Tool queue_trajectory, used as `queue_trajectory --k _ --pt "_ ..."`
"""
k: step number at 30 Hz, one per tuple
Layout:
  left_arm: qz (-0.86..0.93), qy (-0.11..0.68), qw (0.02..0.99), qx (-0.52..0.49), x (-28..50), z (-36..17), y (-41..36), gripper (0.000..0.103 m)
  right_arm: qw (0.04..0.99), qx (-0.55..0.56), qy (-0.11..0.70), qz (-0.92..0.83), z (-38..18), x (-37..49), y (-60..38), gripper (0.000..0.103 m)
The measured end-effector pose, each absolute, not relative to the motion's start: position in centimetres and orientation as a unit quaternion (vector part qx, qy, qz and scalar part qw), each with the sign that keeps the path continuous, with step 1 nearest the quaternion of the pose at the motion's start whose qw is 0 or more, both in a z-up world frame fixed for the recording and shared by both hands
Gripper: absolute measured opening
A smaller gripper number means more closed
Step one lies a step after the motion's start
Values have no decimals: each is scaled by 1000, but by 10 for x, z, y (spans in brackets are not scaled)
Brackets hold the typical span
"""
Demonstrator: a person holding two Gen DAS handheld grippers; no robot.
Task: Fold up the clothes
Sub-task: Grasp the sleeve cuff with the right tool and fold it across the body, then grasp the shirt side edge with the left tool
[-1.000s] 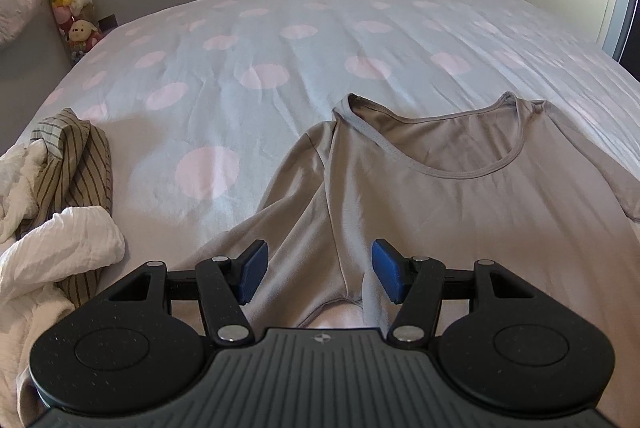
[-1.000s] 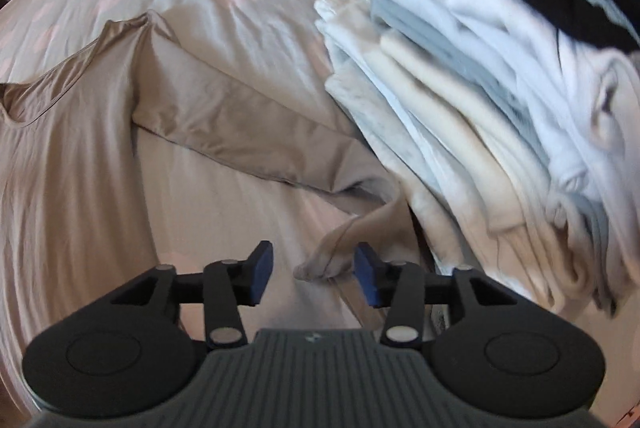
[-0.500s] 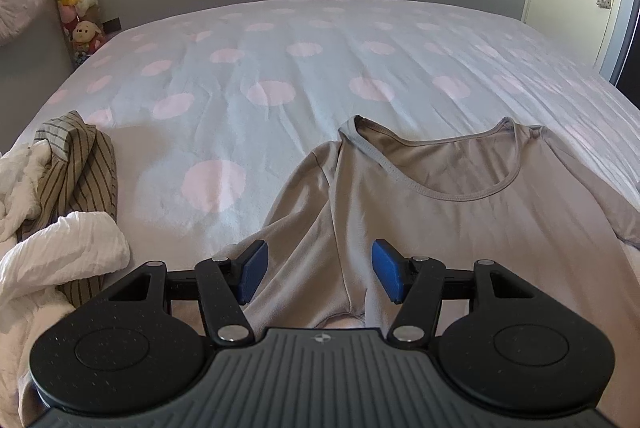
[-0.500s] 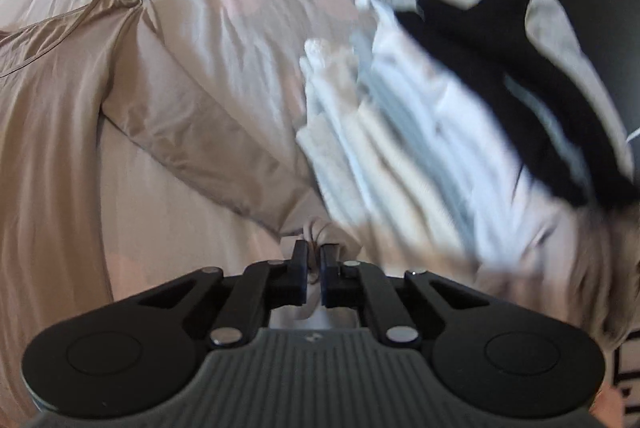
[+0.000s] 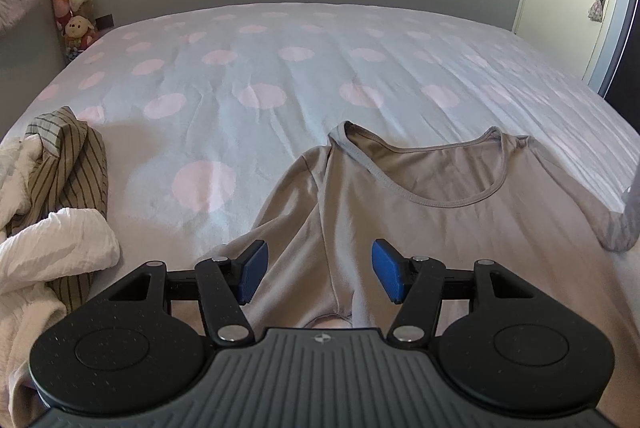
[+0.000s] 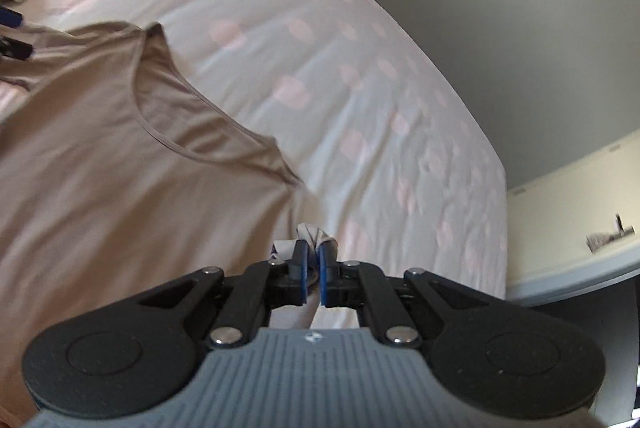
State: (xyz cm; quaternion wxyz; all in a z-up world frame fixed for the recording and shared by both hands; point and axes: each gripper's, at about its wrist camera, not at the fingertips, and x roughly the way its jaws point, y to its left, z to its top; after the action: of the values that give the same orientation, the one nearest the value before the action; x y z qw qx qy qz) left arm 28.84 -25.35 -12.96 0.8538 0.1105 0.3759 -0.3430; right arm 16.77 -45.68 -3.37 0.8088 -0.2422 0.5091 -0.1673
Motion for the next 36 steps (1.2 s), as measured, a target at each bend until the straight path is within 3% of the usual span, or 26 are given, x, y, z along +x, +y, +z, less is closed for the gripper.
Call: queue_trajectory --k 4,11,14,17,25,36 --pt "-358 378 848 92 289 -128 -251 56 827 -229 507 -86 -43 201 -415 6" --pt "-362 387 844 83 291 -135 -251 56 815 -214 539 0 -107 234 -363 7" --pt "-370 389 840 79 291 -136 -252 56 817 -186 545 3 -117 237 -364 8" --pt "-392 385 832 74 288 -136 -256 56 827 -162 538 -11 -113 232 -373 17" --pt "-474 353 795 137 253 -138 -292 56 842 -92 529 -53 -119 194 -414 18" --pt "-554 273 738 271 189 -163 -340 61 902 22 390 -182 -159 118 -465 20"
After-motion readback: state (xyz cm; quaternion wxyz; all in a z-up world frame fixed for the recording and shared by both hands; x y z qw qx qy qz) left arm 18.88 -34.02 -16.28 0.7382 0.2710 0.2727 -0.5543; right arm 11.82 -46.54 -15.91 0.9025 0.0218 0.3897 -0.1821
